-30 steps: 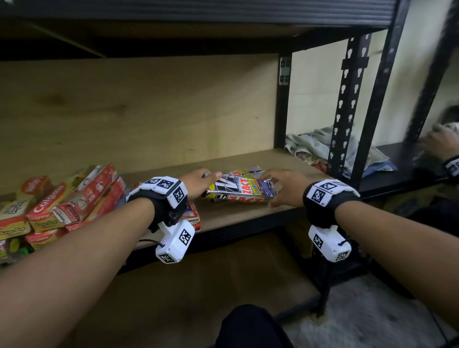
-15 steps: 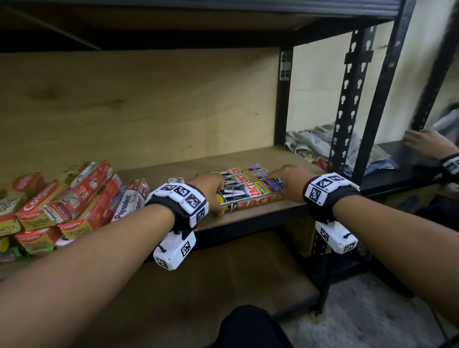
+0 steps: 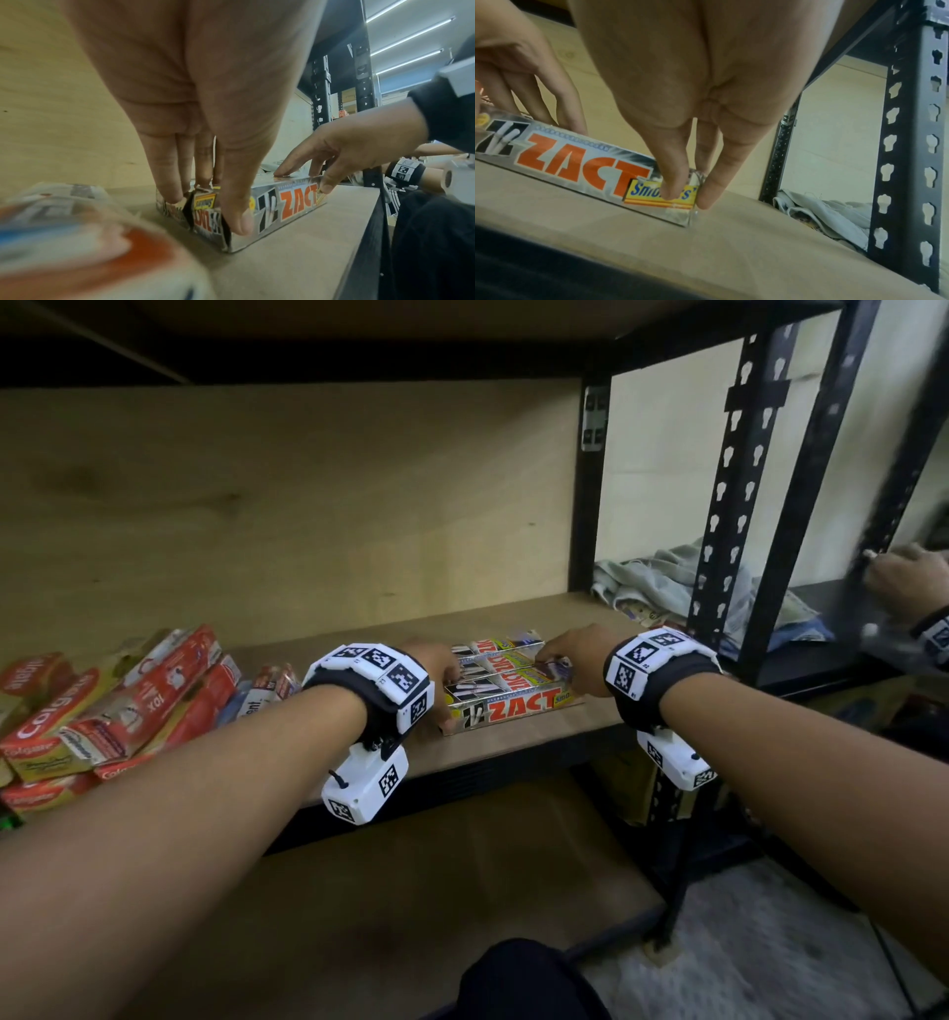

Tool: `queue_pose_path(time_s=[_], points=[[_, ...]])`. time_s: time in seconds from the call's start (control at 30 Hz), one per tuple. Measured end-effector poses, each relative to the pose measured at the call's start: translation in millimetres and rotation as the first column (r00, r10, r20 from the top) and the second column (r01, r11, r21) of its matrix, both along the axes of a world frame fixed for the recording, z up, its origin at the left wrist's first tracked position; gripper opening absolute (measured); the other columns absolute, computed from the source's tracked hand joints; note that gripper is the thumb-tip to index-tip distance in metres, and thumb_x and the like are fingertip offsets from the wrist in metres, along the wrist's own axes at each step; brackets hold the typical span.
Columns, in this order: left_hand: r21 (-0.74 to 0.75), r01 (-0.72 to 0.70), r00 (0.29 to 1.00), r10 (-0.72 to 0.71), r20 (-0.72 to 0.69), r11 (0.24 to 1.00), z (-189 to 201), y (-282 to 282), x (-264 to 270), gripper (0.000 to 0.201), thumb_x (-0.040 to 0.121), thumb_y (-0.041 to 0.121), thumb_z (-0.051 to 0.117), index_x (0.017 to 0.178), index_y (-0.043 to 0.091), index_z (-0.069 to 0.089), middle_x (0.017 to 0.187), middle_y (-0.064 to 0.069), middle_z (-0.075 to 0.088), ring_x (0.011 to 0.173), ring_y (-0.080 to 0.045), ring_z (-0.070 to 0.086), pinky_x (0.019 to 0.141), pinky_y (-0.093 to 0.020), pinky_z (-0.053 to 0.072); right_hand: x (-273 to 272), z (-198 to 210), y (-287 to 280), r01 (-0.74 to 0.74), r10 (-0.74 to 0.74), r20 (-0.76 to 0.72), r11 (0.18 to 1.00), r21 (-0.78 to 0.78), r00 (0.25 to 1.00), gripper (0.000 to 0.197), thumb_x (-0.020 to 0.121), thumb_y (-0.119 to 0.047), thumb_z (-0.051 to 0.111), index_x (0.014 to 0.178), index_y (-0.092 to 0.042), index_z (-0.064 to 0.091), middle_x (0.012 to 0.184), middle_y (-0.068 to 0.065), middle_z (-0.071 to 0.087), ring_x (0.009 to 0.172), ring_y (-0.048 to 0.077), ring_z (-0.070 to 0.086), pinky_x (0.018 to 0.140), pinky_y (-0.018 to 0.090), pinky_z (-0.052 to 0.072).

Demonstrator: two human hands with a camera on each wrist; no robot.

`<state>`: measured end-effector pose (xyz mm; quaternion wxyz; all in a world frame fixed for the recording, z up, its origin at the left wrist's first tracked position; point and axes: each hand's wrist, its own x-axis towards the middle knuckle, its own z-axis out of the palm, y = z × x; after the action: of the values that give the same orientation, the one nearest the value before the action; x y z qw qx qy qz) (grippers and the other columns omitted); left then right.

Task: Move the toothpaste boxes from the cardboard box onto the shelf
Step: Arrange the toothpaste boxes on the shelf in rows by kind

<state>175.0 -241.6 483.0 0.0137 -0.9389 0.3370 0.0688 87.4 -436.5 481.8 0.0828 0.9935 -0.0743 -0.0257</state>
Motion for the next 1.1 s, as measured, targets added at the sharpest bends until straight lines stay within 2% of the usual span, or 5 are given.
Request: queue_pose_path(time_s=[0.23, 0.5, 0.6, 0.8, 1.1], points=[[-0.045, 0.021, 1.000, -0.022, -0.009, 0.999, -5.2, -1.2, 12.4, 0.070, 0.073, 0.033, 0.085, 0.134, 0.012, 0.057, 0.133, -0.002, 0.060, 0.119, -0.020, 0.057, 0.101, -0.031, 0.045, 13.0, -5.5, -4.4, 0.020, -0.019, 0.005, 1.000, -0.005, 1.000, 0.057, 0.090, -0.013, 0.064, 0.142, -0.031, 0.048, 0.144, 0.000, 0.048, 0.125, 0.026, 0.048, 0.098, 0.035, 0.045], [-0.118, -0.006, 0.998, 0.013, 0.061, 0.993, -8.4, 24.5, 7.4, 0.049, 0.080, 0.050, 0.073, 0.119, 0.021, 0.065, 0.117, 0.002, 0.066, 0.105, -0.019, 0.060, 0.087, -0.028, 0.048, -3.8, -6.1, 2.8, 0.063, -0.064, 0.035, 0.998, 0.008, 0.997, 0.056, 0.097, -0.013, 0.053, 0.147, -0.032, 0.040, 0.149, 0.000, 0.045, 0.127, 0.025, 0.050, 0.094, 0.030, 0.045], [-0.127, -0.025, 0.995, 0.037, 0.090, 0.992, -0.9, 42.9, 2.2, 0.041, 0.085, 0.050, 0.068, 0.115, 0.022, 0.066, 0.115, 0.003, 0.067, 0.103, -0.018, 0.061, 0.080, -0.027, 0.046, -15.1, -4.5, 6.6, 0.058, -0.059, 0.060, 0.998, 0.028, 0.996, 0.053, 0.096, -0.015, 0.055, 0.145, -0.031, 0.043, 0.147, -0.001, 0.047, 0.127, 0.024, 0.051, 0.094, 0.029, 0.044], [-0.104, -0.074, 0.988, 0.087, 0.127, 0.992, 23.8, 92.8, -4.3, 0.038, 0.085, 0.045, 0.067, 0.115, 0.023, 0.068, 0.116, 0.000, 0.067, 0.105, -0.019, 0.061, 0.091, -0.031, 0.051, -27.9, 15.3, 35.6, 0.024, -0.023, 0.087, 1.000, -0.011, 0.996, 0.051, 0.092, -0.019, 0.060, 0.139, -0.034, 0.049, 0.142, -0.002, 0.052, 0.123, 0.021, 0.053, 0.095, 0.030, 0.045], [-0.133, -0.181, 0.958, 0.206, 0.201, 0.974, 54.1, 189.5, -12.7, 0.029, 0.082, 0.046, 0.070, 0.102, 0.025, 0.071, 0.105, 0.004, 0.069, 0.095, -0.017, 0.063, 0.083, -0.030, 0.053, -19.8, 39.8, 106.0, -0.093, 0.091, 0.111, 0.996, 0.012, 0.990, 0.043, 0.092, -0.027, 0.062, 0.134, -0.032, 0.054, 0.136, 0.000, 0.057, 0.120, 0.023, 0.054, 0.098, 0.035, 0.047]])
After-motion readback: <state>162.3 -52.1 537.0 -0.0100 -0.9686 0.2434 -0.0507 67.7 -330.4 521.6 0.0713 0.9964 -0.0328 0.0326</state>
